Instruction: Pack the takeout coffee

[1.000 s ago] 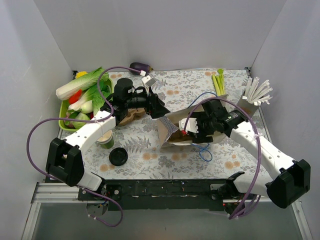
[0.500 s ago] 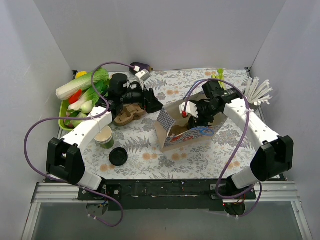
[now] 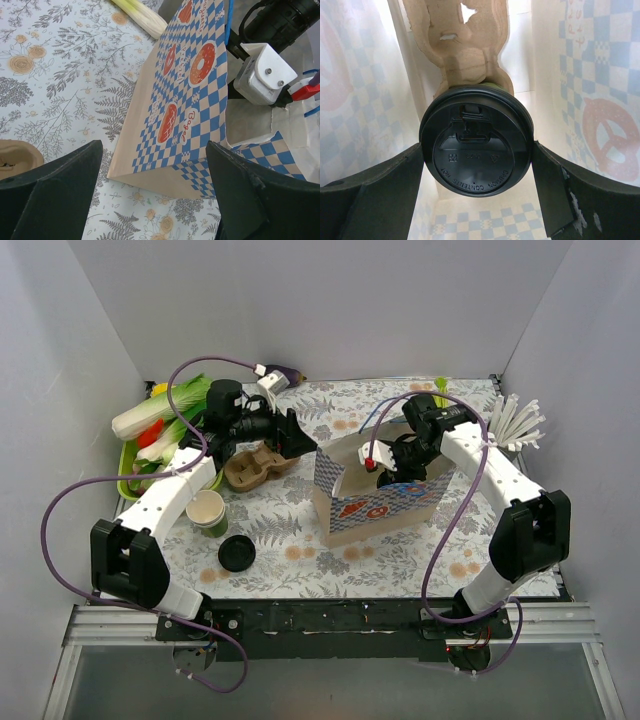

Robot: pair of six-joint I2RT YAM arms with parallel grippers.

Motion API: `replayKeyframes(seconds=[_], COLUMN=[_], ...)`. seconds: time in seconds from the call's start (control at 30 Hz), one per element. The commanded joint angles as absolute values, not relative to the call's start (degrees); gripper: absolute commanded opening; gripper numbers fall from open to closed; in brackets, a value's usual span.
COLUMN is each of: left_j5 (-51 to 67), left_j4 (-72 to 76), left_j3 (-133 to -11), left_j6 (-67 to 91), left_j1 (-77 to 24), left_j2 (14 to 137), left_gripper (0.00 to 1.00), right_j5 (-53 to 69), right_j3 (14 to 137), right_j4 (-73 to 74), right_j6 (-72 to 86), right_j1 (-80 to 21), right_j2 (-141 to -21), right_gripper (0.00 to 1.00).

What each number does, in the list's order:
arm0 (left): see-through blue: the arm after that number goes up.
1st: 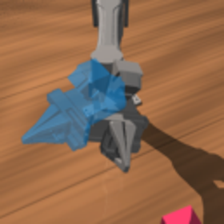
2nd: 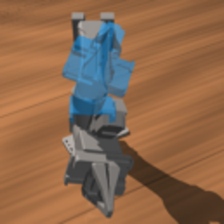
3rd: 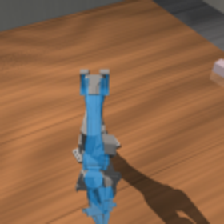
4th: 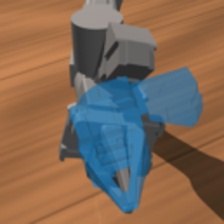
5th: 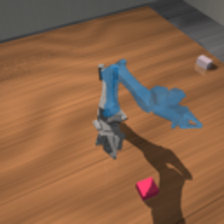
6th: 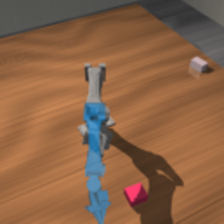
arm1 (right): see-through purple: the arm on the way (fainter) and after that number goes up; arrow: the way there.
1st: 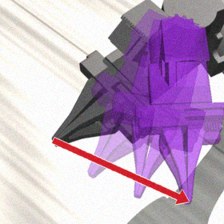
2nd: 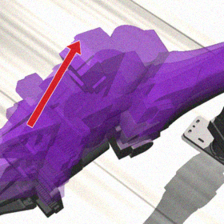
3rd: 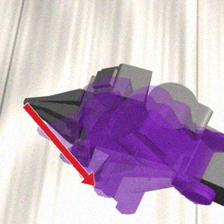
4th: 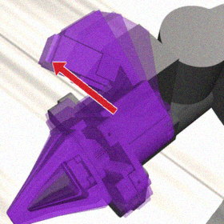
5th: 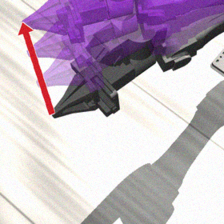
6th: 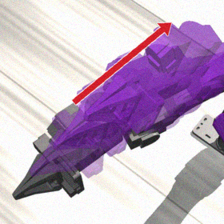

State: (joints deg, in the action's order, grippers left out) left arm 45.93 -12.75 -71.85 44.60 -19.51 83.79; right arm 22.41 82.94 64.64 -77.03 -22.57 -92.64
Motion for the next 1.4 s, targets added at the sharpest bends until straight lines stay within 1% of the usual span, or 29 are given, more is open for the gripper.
replayKeyframes(seconds=[0.0, 0.1, 0.27, 0.67, 0.77, 0.8, 0.97, 1.0, 1.07, 1.1, 1.2, 1.27, 1.37], left_j5=[44.83, 44.82, 43.6, 43.42, 43.59, 43.59, 43.68, 43.59, 43.68, 43.86, 43.86, 44.03, 44.47], left_j4=[-15.82, -17.14, -18.89, -24.6, -25.58, -25.75, -26.72, -26.81, -27.51, -27.68, -27.86, -27.77, -27.6], left_j3=[-73.83, -74.0, -74.27, -79.89, -81.56, -81.82, -83.14, -83.23, -83.5, -83.5, -83.41, -83.41, -83.5], left_j6=[41.58, 40.43, 38.15, 34.46, 34.37, 34.54, 34.45, 34.37, 34.1, 34.01, 33.75, 33.75, 33.75], left_j1=[-19.51, -19.6, -21.17, -22.06, -22.06, -22.15, -22.15, -22.15, -22.15, -22.15, -22.24, -22.24, -22.24], left_j2=[80.07, 79.81, 79.63, 80.86, 81.74, 81.83, 81.91, 81.91, 81.83, 81.83, 81.65, 81.65, 81.91], left_gripper=[0.85, 0.86, 0.86, 0.88, 0.88, 0.88, 0.89, 0.89, 0.89, 0.89, 0.89, 0.9, 0.9], right_j5=[24.52, 24.0, 23.91, 24.87, 25.31, 25.49, 25.49, 25.58, 25.75, 25.75, 25.67, 25.49, 25.49], right_j3=[78.59, 74.81, 72.25, 74.27, 74.18, 74.44, 76.11, 76.29, 76.9, 77.08, 77.96, 78.66, 79.45], right_j4=[64.78, 63.2, 60.65, 59.68, 59.94, 59.94, 59.85, 59.94, 59.77, 59.68, 59.77, 59.85, 59.94], right_j6=[-79.01, -79.37, -77.7, -75.23, -75.23, -75.15, -73.48, -73.48, -73.21, -73.13, -72.6, -72.34, -71.81], right_j1=[-22.59, -22.59, -22.06, -21.89, -21.97, -21.97, -21.88, -21.97, -21.97, -21.97, -21.97, -21.89, -21.89], right_j2=[-91.15, -89.74, -89.03, -89.47, -89.56, -89.56, -90.0, -89.91, -89.47, -89.39, -88.86, -88.42, -87.89], right_gripper=[0.01, 0.01, 0.01, 0.01, 0.05, 0.09, 0.16, 0.21, 0.26, 0.33, 0.38, 0.4, 0.53])
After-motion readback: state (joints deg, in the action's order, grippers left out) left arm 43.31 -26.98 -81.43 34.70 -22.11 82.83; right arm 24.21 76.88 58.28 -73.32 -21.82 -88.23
